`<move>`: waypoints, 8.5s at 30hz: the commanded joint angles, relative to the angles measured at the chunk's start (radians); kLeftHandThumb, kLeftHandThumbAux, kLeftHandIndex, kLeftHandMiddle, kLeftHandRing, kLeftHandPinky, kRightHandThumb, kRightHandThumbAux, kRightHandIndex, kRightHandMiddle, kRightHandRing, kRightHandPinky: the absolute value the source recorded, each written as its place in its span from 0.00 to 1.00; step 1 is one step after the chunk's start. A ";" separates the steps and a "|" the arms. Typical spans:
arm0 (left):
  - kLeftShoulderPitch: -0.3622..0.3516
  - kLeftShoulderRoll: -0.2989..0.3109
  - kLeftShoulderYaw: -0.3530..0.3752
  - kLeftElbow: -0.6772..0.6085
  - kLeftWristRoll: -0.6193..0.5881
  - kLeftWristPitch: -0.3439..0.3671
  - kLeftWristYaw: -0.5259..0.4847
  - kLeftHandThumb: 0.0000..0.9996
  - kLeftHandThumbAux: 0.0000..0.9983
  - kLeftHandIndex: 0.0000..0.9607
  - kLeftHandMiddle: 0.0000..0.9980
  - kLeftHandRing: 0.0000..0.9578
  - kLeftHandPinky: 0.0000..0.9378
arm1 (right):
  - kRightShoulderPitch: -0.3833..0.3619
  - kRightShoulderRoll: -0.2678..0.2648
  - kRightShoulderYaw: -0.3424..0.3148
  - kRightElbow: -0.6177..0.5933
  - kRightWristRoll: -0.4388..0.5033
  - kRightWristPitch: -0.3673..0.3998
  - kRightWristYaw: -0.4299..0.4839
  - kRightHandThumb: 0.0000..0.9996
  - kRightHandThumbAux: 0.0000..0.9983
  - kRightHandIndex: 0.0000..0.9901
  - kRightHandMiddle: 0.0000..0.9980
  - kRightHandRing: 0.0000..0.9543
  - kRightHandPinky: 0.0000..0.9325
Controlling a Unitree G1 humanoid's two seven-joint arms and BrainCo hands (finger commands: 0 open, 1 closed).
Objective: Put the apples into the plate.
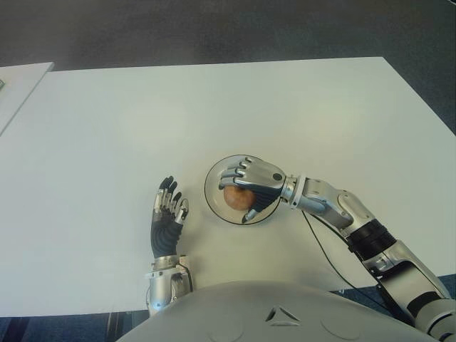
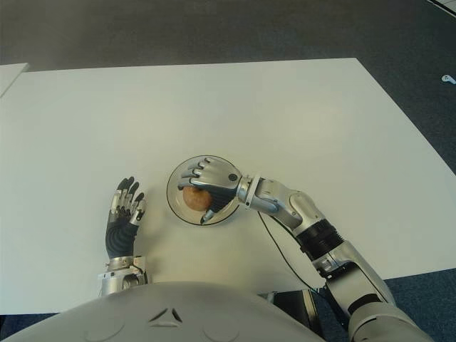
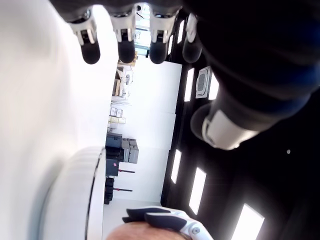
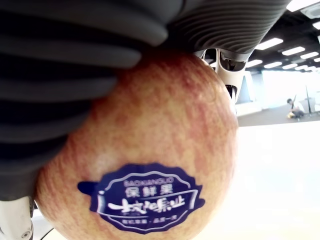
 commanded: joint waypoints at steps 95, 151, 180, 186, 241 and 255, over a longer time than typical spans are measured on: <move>-0.008 -0.033 -0.019 0.042 0.088 -0.009 0.096 0.19 0.73 0.00 0.00 0.00 0.00 | -0.113 -0.019 0.018 0.132 0.038 -0.084 0.066 0.01 0.40 0.00 0.00 0.00 0.00; 0.001 -0.040 -0.028 -0.019 0.219 0.093 0.216 0.11 0.51 0.00 0.00 0.00 0.00 | 0.123 0.291 -0.581 0.244 1.109 0.612 0.337 0.07 0.34 0.00 0.00 0.00 0.00; 0.090 -0.038 -0.031 -0.155 0.251 0.240 0.326 0.11 0.56 0.07 0.00 0.00 0.01 | 0.355 0.372 -0.687 0.147 1.169 0.631 0.330 0.16 0.45 0.14 0.14 0.10 0.12; 0.102 -0.029 -0.043 -0.191 0.242 0.285 0.318 0.11 0.61 0.06 0.01 0.00 0.01 | 0.429 0.372 -0.659 0.115 1.128 0.585 0.327 0.17 0.48 0.15 0.15 0.11 0.13; 0.224 0.020 -0.086 -0.317 0.054 0.246 0.119 0.17 0.48 0.04 0.00 0.00 0.00 | 0.651 0.449 -0.618 -0.038 1.184 0.551 0.315 0.18 0.48 0.15 0.18 0.14 0.15; 0.222 0.075 -0.100 -0.376 0.096 0.314 0.063 0.13 0.40 0.03 0.00 0.00 0.00 | 0.677 0.462 -0.599 -0.065 1.170 0.549 0.290 0.15 0.49 0.12 0.12 0.07 0.06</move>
